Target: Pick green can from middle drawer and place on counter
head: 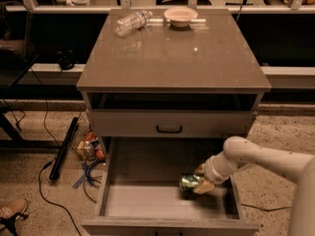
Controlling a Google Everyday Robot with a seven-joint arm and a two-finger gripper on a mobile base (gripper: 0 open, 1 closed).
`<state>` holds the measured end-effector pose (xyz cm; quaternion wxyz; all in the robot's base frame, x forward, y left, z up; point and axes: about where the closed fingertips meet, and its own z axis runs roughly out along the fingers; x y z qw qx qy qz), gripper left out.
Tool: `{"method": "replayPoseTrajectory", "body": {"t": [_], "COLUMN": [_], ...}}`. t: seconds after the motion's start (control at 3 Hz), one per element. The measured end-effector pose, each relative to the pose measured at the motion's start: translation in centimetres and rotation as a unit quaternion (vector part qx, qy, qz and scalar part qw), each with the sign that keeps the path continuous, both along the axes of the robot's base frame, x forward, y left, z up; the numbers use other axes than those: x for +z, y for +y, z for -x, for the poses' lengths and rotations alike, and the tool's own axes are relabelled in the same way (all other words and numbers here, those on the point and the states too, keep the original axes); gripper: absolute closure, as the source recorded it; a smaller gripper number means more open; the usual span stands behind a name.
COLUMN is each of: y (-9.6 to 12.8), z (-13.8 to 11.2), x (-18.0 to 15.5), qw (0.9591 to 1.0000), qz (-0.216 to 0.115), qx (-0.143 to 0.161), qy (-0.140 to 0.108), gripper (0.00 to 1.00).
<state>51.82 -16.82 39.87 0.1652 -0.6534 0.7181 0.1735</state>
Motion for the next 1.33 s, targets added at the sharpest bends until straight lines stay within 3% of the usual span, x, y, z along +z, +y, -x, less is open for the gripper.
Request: {"method": "replayPoseTrajectory", "body": {"t": [0.33,0.67,1.0,1.33], "y": [-1.5,-4.9,-8.9,-8.8], "z": [-1.1,-2.3,-2.9,-2.9], "x": [4.3,12.3,22.4,22.2], "qw": [0.9985,0.9930,0.9865,0.9865], "qz": [-0.041,-0.079,-0.097,-0.097], "qx": [-0.012,-0.019,-0.007,-0.007], "qy": [-0.034,-0.085,-0.132,-0.131], "gripper": [0.95,1.00,1.00,1.00]}}
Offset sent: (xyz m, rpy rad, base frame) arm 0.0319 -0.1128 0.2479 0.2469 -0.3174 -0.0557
